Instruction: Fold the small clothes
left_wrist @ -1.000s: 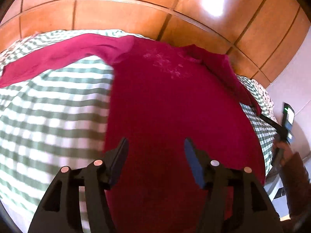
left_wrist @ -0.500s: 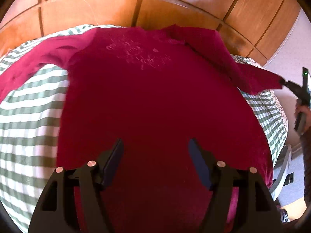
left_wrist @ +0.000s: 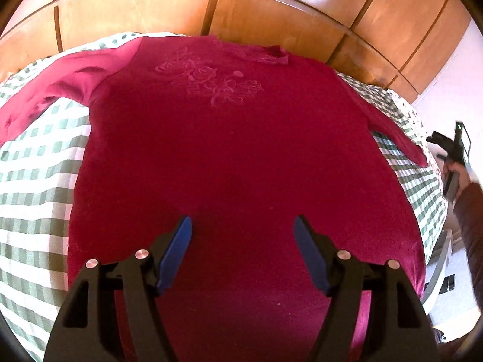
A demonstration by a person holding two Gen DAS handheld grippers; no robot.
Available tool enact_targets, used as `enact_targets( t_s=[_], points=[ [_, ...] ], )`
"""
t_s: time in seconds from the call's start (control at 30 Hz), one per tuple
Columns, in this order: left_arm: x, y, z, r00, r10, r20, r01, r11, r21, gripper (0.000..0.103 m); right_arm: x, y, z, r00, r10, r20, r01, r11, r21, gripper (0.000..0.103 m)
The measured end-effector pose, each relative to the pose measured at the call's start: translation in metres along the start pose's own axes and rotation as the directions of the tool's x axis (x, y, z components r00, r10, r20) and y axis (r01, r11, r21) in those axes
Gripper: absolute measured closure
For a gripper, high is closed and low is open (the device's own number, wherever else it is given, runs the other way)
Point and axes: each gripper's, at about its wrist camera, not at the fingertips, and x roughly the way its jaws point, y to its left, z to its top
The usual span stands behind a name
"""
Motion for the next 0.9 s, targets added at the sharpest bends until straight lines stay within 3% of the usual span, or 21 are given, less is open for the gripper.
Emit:
enact_targets(
  t_s=[0.1, 0.23, 0.27, 0.33, 0.4, 0.47, 0.5, 0.57, 0.63, 0.73, 0.77, 0.8, 0.83, 0.87, 0.9],
  points=[
    [0.002, 0.000, 0.000, 1.000, -0.001, 0.004, 0.001, 1.000, 0.002, 0.030, -0.009, -0.008, -0.033, 0.985, 0.157, -0.067, -0.150, 0.983, 0.102, 0.025],
    [0.003, -0.003, -0.001, 1.000, 0.004, 0.006, -0.004, 1.000, 0.006, 0.028, 0.007, -0.013, -0.072, 0.912, 0.379, -0.156, -0.318, 0.894, 0.316, 0.032],
    [0.003, -0.004, -0.002, 1.000, 0.006, 0.005, -0.006, 1.000, 0.009, 0.028, 0.012, -0.012, -0.077, 0.908, 0.391, -0.148, -0.323, 0.880, 0.349, 0.033],
    [0.001, -0.004, -0.002, 1.000, 0.011, 0.003, -0.011, 1.000, 0.014, 0.028, 0.017, -0.006, -0.075, 0.913, 0.391, -0.115, -0.329, 0.873, 0.360, 0.043],
    [0.000, -0.003, -0.004, 1.000, 0.009, 0.002, -0.009, 1.000, 0.003, 0.027, 0.029, 0.003, -0.066, 0.908, 0.399, -0.125, -0.329, 0.867, 0.374, 0.076],
    [0.000, -0.002, -0.005, 1.000, 0.015, 0.002, -0.015, 1.000, -0.004, 0.027, 0.033, 0.010, -0.053, 0.932, 0.340, -0.127, -0.284, 0.901, 0.328, 0.097],
    [-0.001, -0.001, -0.006, 1.000, 0.016, 0.003, -0.016, 1.000, -0.007, 0.027, 0.031, 0.011, -0.048, 0.943, 0.314, -0.113, -0.269, 0.916, 0.299, 0.098],
    [-0.001, 0.000, -0.009, 1.000, 0.024, 0.002, -0.024, 1.000, -0.003, 0.027, 0.031, 0.017, -0.038, 0.982, 0.163, -0.092, -0.146, 0.974, 0.172, 0.100],
    [-0.002, 0.002, -0.011, 1.000, 0.027, 0.001, -0.027, 1.000, -0.001, 0.027, 0.050, 0.013, -0.038, 0.984, 0.092, -0.151, -0.073, 0.989, 0.130, 0.101],
    [-0.009, 0.007, -0.014, 0.999, 0.034, 0.011, -0.034, 0.999, -0.002, 0.027, 0.042, 0.019, -0.036, 0.985, 0.108, -0.137, -0.096, 0.991, 0.091, 0.100],
    [-0.014, 0.011, -0.016, 0.999, 0.039, 0.019, -0.038, 0.999, -0.010, 0.027, 0.037, 0.018, -0.035, 0.981, 0.137, -0.136, -0.123, 0.986, 0.110, 0.093],
    [-0.020, 0.016, -0.018, 0.999, 0.042, 0.030, -0.041, 0.999, -0.027, 0.027, 0.031, 0.016, -0.038, 0.978, 0.159, -0.135, -0.143, 0.982, 0.122, 0.074],
    [-0.024, 0.021, -0.019, 0.998, 0.048, 0.037, -0.047, 0.998, -0.039, 0.027, 0.022, 0.016, -0.041, 0.974, 0.185, -0.131, -0.169, 0.977, 0.130, 0.063],
    [-0.032, 0.029, -0.022, 0.997, 0.065, 0.051, -0.062, 0.996, -0.061, 0.027, 0.014, 0.017, -0.045, 0.971, 0.202, -0.127, -0.187, 0.975, 0.121, 0.046],
    [-0.038, 0.036, -0.025, 0.995, 0.076, 0.060, -0.071, 0.995, -0.077, 0.027, 0.006, 0.021, -0.050, 0.966, 0.227, -0.127, -0.214, 0.971, 0.108, 0.044]
  ],
)
